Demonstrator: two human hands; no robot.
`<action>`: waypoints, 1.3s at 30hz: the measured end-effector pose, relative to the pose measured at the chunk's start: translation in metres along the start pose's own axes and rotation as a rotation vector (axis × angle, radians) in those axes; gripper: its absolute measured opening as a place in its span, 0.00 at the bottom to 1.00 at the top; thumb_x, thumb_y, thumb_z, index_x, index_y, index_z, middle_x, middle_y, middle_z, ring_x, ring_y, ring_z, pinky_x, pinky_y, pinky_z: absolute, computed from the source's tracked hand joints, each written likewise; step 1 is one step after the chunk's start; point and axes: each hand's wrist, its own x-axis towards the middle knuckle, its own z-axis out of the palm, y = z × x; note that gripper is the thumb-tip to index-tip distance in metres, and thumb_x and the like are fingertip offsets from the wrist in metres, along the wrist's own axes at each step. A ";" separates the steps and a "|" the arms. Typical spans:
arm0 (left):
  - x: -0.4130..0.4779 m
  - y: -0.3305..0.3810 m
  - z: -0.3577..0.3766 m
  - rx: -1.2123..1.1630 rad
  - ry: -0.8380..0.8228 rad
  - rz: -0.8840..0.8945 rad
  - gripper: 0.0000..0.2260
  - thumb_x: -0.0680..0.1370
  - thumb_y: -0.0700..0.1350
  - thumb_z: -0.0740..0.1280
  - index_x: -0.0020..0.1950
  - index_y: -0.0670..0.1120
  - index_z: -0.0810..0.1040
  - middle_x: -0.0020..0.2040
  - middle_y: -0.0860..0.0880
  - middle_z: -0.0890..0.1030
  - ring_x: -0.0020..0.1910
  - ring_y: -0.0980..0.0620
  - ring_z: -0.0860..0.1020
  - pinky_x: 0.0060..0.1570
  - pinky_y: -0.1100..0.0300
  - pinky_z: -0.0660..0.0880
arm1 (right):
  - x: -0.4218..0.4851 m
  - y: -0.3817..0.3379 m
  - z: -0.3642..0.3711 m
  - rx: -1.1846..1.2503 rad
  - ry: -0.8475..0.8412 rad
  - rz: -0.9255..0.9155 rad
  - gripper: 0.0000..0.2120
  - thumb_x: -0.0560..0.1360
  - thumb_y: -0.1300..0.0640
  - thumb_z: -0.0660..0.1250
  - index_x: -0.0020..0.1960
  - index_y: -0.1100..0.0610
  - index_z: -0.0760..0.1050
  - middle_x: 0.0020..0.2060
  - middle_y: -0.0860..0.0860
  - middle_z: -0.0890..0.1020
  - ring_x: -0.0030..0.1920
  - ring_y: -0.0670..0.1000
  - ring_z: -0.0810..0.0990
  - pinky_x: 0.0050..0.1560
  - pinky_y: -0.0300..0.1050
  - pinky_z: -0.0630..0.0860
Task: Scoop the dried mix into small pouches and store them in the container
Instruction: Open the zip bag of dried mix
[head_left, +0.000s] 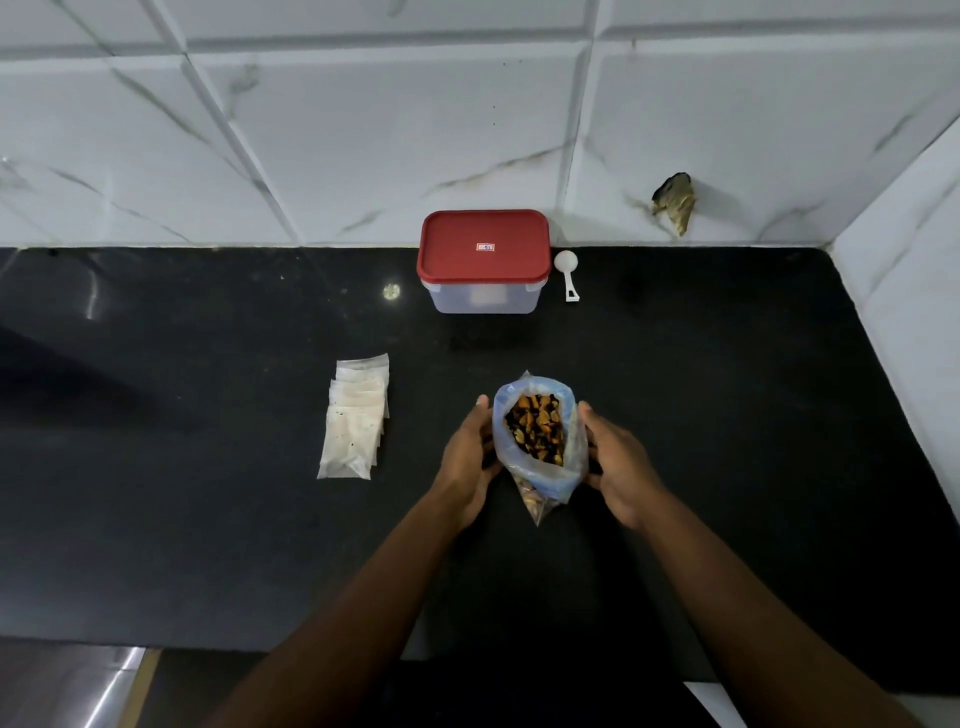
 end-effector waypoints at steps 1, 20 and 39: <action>0.001 -0.001 0.000 0.000 -0.003 -0.009 0.23 0.85 0.60 0.55 0.68 0.47 0.80 0.61 0.47 0.85 0.62 0.50 0.82 0.56 0.56 0.78 | 0.001 -0.001 0.002 0.000 -0.002 0.002 0.15 0.83 0.44 0.61 0.60 0.50 0.81 0.54 0.50 0.86 0.56 0.51 0.84 0.61 0.55 0.79; 0.019 -0.011 0.096 -0.104 -0.200 -0.053 0.39 0.79 0.74 0.47 0.67 0.46 0.80 0.64 0.44 0.83 0.67 0.45 0.79 0.70 0.47 0.73 | 0.000 -0.021 -0.092 0.026 0.244 -0.101 0.19 0.84 0.42 0.58 0.59 0.52 0.83 0.55 0.53 0.85 0.57 0.52 0.83 0.65 0.57 0.77; 0.054 -0.034 0.197 -0.077 -0.323 -0.120 0.45 0.77 0.76 0.46 0.74 0.43 0.74 0.67 0.42 0.81 0.68 0.45 0.78 0.70 0.47 0.73 | 0.017 -0.038 -0.195 0.335 0.258 -0.015 0.39 0.76 0.25 0.50 0.60 0.56 0.80 0.57 0.58 0.85 0.60 0.57 0.83 0.62 0.58 0.78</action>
